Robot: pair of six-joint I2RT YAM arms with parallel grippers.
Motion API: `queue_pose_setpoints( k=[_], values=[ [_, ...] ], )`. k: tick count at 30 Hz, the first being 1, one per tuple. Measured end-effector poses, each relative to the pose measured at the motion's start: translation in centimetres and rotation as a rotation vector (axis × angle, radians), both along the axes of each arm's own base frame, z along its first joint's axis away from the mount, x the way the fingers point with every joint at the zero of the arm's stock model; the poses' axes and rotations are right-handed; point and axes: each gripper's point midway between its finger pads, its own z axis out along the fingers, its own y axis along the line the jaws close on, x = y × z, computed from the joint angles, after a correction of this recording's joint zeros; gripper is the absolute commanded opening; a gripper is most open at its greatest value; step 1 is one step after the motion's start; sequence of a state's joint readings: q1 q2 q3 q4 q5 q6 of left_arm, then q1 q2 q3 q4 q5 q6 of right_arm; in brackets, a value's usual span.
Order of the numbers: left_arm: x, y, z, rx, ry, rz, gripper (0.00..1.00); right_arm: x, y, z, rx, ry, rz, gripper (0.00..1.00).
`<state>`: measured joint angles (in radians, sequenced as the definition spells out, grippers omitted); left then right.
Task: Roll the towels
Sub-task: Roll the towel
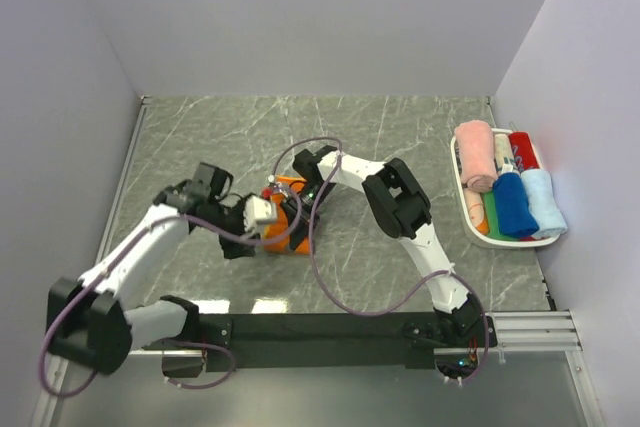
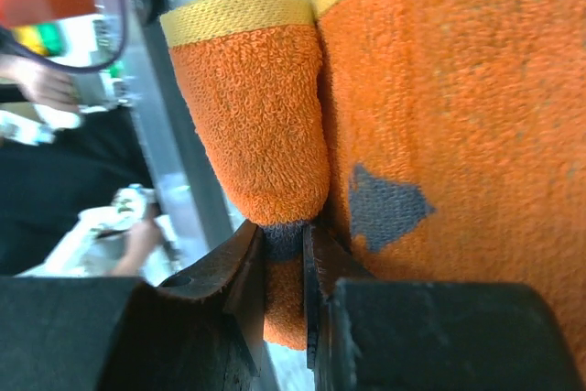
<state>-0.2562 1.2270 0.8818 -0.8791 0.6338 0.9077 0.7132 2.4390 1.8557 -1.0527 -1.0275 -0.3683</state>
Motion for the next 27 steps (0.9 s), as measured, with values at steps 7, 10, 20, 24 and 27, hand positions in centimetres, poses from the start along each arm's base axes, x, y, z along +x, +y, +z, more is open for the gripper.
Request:
queue_pose_setpoints(
  k=[7, 10, 20, 24, 27],
  values=[
    [-2.0, -4.0, -2.2, 0.051, -0.237, -0.220, 0.60, -0.7, -0.2, 0.0, -0.012, 0.109, -0.023, 0.02],
    [-2.1, -4.9, -3.8, 0.069, -0.297, -0.257, 0.60, -1.1, -0.2, 0.0, -0.018, 0.154, -0.031, 0.03],
    [-0.7, -7.6, -6.0, 0.093, -0.419, -0.352, 0.51, -1.4, -0.3, 0.1, -0.025, 0.226, -0.054, 0.08],
    [-0.5, -7.7, -7.2, 0.130, -0.428, -0.391, 0.36, -1.2, -0.4, 0.1, -0.033, 0.236, -0.062, 0.17],
    [-0.4, -7.7, -7.4, 0.139, -0.436, -0.409, 0.21, -1.1, -0.5, 0.1, -0.043, 0.241, -0.071, 0.31]
  ],
)
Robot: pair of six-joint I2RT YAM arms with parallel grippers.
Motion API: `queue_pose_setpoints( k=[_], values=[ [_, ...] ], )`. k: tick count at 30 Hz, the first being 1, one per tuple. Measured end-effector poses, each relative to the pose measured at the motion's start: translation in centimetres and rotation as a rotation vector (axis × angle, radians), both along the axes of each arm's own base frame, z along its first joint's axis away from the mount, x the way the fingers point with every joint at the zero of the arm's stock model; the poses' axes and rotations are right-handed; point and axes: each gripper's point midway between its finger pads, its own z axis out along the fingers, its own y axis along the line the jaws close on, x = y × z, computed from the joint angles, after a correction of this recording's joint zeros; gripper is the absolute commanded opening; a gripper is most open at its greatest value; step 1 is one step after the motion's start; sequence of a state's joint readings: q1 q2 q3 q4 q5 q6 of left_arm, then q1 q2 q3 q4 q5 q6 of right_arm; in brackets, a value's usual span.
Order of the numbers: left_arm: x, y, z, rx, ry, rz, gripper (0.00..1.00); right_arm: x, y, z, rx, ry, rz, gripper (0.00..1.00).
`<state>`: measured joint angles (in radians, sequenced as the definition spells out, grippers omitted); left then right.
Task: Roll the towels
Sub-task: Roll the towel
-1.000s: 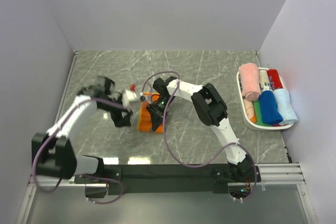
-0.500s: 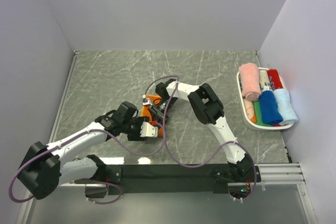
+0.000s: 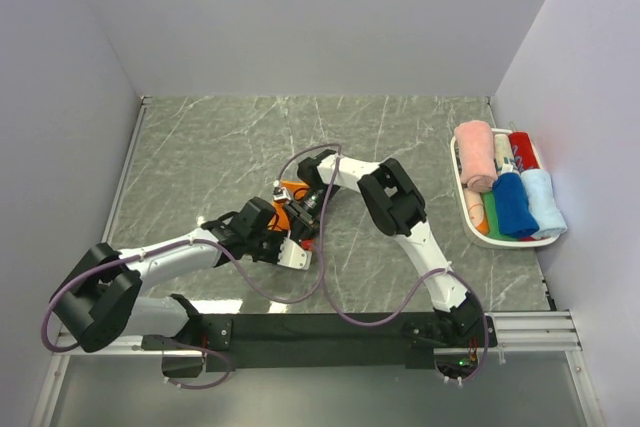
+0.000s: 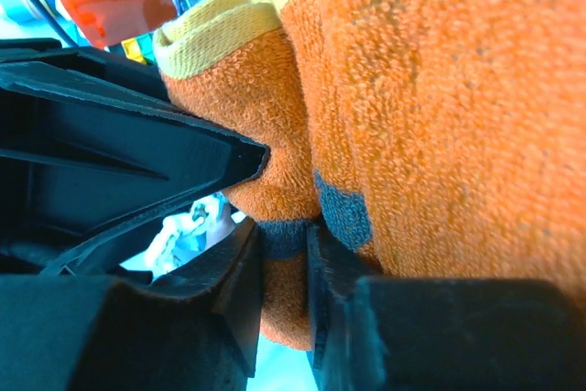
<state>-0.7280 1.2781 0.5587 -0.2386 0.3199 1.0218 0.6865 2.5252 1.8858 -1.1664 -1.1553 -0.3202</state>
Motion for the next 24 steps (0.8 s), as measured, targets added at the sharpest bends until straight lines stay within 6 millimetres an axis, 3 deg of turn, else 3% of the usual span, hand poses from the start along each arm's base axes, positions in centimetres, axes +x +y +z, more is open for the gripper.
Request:
queue_pose_setpoints(
  k=[5, 6, 9, 10, 14, 17, 21, 24],
  values=[
    [-0.5, -0.1, 0.0, 0.015, 0.044, -0.015, 0.04, 1.1, -0.6, 0.6, -0.031, -0.036, -0.026, 0.53],
    [-0.6, -0.2, 0.1, 0.020, 0.066, -0.017, 0.02, 1.8, -1.0, 0.9, -0.031, -0.070, -0.037, 0.61],
    [-0.8, -0.1, 0.0, 0.032, 0.148, -0.007, 0.01, 5.0, -3.2, 1.9, -0.055, -0.222, -0.093, 0.66],
    [-0.7, -0.1, 0.0, 0.034, 0.175, 0.000, 0.01, 6.3, -4.2, 2.4, -0.065, -0.282, -0.127, 0.82],
    [-0.3, 0.3, 0.1, 0.040, 0.327, 0.036, 0.01, 10.8, -9.4, 5.8, -0.111, -0.546, -0.278, 0.86],
    [0.2, 0.5, 0.1, 0.031, 0.492, 0.079, 0.01, 12.3, -12.4, 9.3, -0.119, -0.753, -0.381, 0.87],
    [1.2, 0.6, 0.2, 0.018, 0.732, 0.141, 0.02, 11.6, -14.5, 13.0, -0.105, -0.961, -0.443, 0.82],
    [1.9, 0.5, 0.0, 0.027, 0.906, 0.191, 0.03, 10.3, -15.4, 13.5, -0.100, -1.035, -0.455, 0.74]
  ],
)
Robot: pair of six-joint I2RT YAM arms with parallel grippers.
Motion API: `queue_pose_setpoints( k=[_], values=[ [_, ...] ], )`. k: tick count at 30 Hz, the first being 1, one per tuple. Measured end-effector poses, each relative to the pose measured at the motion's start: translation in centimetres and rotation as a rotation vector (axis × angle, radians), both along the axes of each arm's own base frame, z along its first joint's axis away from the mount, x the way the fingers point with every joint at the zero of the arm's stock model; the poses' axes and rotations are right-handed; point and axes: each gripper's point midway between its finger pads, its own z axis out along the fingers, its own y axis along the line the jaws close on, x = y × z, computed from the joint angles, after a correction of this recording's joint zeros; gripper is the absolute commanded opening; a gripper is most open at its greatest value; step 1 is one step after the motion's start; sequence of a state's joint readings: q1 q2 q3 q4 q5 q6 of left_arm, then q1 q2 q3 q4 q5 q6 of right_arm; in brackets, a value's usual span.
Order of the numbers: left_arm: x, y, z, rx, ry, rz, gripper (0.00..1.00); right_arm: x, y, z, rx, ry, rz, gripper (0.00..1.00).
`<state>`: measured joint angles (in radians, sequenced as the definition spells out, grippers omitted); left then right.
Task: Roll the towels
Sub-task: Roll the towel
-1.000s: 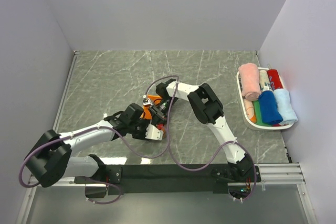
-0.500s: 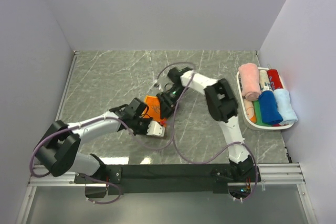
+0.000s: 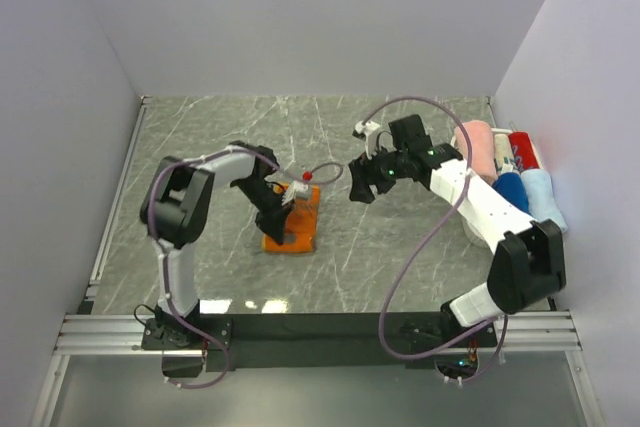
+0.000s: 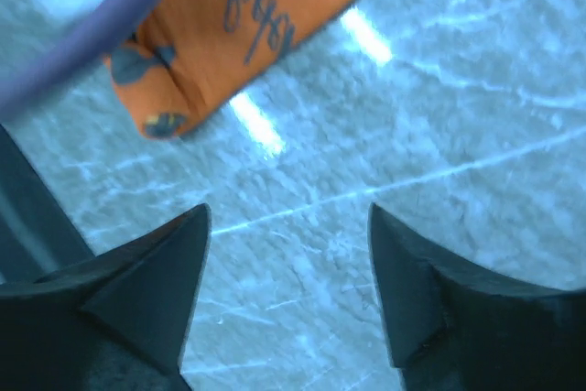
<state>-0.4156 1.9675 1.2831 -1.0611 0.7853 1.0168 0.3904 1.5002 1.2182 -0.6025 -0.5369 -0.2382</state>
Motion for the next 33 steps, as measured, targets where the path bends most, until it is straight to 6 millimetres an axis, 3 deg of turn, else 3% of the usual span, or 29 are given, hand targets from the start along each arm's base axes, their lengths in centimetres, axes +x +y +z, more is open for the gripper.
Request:
queue_pose_setpoints(
  k=[5, 9, 13, 17, 21, 25, 29, 30, 32, 33],
  values=[
    [0.8, -0.2, -0.1, 0.050, 0.234, 0.064, 0.04, -3.4, -1.1, -3.0, -0.062, 0.018, 0.021, 0.65],
    [1.4, -0.4, -0.3, 0.096, 0.338, 0.082, 0.05, -5.4, 0.5, -4.1, -0.106, 0.009, 0.113, 0.64],
    [1.6, -0.4, -0.4, 0.126, 0.405, 0.101, 0.07, -7.4, 4.5, -3.8, -0.131, -0.077, 0.263, 0.70],
    [1.6, -0.3, -0.5, 0.132, 0.434, 0.114, 0.08, -8.3, 9.9, -4.1, -0.170, -0.203, 0.406, 0.73],
    [1.6, -0.4, -0.5, 0.128, 0.451, 0.124, 0.08, -8.8, 14.8, -6.2, -0.223, -0.302, 0.518, 0.73],
    [1.6, -0.3, -0.5, 0.125, 0.456, 0.130, 0.09, -9.0, 16.8, -9.6, -0.312, -0.371, 0.585, 0.70],
    [1.8, -0.2, -0.5, 0.123, 0.454, 0.134, 0.09, -8.6, 17.3, -12.7, -0.404, -0.412, 0.613, 0.55],
    [1.8, -0.2, -0.6, 0.124, 0.454, 0.135, 0.09, -8.2, 17.3, -12.8, -0.417, -0.434, 0.610, 0.40],
    [1.8, 0.0, -0.6, 0.125, 0.460, 0.140, 0.10, -7.6, 17.5, -12.6, -0.425, -0.465, 0.602, 0.24],
    [1.9, 0.0, -0.6, 0.122, 0.459, 0.144, 0.13, -7.6, 17.6, -12.6, -0.421, -0.469, 0.603, 0.11]
  ],
)
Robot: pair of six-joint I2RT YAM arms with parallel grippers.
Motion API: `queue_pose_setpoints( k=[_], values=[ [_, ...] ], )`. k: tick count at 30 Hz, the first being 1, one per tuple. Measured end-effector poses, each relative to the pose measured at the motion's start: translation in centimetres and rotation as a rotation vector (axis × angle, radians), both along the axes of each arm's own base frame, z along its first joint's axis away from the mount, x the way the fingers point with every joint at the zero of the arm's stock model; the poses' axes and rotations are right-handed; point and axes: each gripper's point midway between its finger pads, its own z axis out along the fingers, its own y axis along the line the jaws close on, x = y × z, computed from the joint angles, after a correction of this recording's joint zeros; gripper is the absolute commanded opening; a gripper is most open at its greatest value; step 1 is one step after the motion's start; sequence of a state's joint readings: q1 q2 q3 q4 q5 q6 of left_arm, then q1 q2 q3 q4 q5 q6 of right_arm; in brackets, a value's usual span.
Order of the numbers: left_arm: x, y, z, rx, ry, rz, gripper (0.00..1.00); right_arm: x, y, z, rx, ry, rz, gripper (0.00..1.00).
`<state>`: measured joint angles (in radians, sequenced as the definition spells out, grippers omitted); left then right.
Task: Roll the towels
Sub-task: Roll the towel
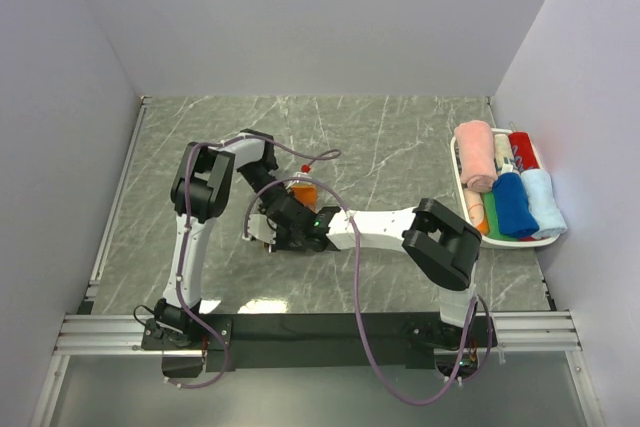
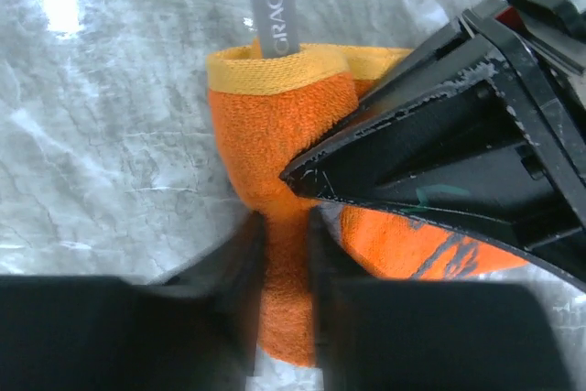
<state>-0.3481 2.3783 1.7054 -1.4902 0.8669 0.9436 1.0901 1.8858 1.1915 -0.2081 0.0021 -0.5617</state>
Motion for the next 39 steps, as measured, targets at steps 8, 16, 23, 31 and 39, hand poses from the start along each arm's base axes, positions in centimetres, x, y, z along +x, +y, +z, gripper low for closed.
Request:
queue_pose_setpoints(
  k=[8, 16, 23, 31, 39],
  values=[
    [1.3, 0.5, 0.0, -0.005, -0.002, 0.067, 0.46, 0.4, 0.0, 0.3, 0.057, 0.123, 0.022, 0.00],
    [11.5, 6.0, 5.2, -0.115, -0.315, 0.369, 0.53, -0.4, -1.1, 0.4, 0.104, 0.413, 0.019, 0.00],
    [11.6, 14.2, 11.9, -0.110, -0.642, 0.603, 0.54, -0.2, -0.8, 0.3, 0.130, 0.760, -0.035, 0.00],
    [0.7, 8.9, 10.9, -0.093, -0.988, 0.275, 0.59, 0.5, -0.6, 0.0, 0.170, 1.159, -0.149, 0.00],
    [-4.2, 2.7, 5.8, -0.154, -1.149, -0.091, 0.60, -0.5, -0.4, -0.3, 0.146, 1.352, -0.211, 0.00]
  ],
)
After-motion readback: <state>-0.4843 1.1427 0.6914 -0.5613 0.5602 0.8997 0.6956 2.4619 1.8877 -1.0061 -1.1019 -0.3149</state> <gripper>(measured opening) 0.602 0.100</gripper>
